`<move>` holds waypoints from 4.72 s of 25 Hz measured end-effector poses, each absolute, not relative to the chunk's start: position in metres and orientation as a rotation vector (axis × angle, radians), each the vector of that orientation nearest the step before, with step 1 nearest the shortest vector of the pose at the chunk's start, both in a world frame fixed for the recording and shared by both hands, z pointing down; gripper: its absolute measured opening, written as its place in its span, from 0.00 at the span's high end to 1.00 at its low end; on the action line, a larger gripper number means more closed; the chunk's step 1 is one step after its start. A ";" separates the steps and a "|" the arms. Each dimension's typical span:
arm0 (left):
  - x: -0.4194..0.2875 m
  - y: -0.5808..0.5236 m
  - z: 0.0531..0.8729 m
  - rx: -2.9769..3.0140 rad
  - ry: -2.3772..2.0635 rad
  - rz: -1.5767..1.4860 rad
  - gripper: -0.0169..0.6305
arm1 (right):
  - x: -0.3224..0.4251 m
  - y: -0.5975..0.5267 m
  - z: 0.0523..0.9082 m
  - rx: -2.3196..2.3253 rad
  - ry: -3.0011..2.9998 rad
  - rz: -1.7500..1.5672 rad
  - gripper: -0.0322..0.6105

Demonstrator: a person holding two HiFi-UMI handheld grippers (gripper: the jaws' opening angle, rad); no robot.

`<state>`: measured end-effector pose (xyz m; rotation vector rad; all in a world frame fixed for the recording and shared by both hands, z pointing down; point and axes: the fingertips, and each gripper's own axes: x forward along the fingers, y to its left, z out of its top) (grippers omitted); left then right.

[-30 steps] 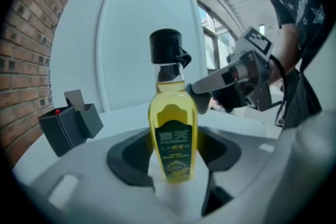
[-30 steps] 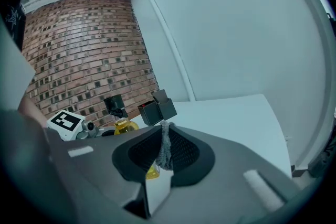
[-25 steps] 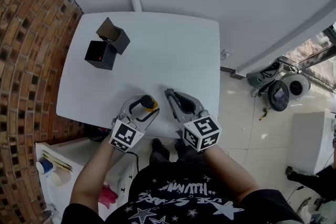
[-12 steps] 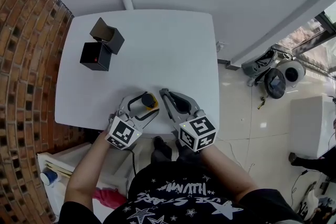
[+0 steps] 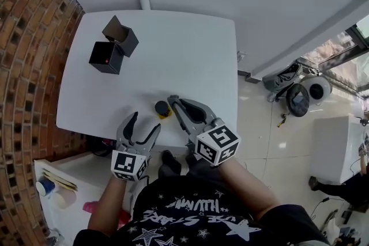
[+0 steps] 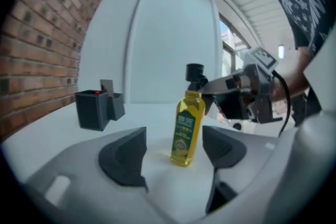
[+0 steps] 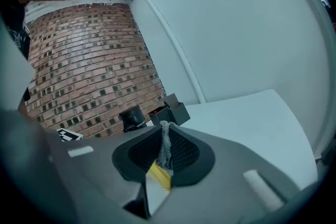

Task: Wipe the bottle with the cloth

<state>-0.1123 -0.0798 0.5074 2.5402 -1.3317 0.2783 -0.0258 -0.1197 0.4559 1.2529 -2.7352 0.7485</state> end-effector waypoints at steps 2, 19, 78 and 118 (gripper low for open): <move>-0.119 -0.074 0.497 2.438 -1.414 0.213 0.46 | -0.026 -0.120 0.457 1.242 -2.738 0.774 0.89; -0.112 -0.062 0.493 2.321 -1.536 0.208 0.46 | -0.030 -0.123 0.499 1.249 -2.663 1.000 0.89; -0.084 -0.107 0.535 2.070 -2.093 0.470 0.64 | 0.056 -0.121 0.510 1.163 -2.689 1.026 0.89; -0.052 -0.089 0.538 2.871 -0.963 0.565 0.47 | -0.001 -0.129 0.493 1.283 -2.678 1.078 0.89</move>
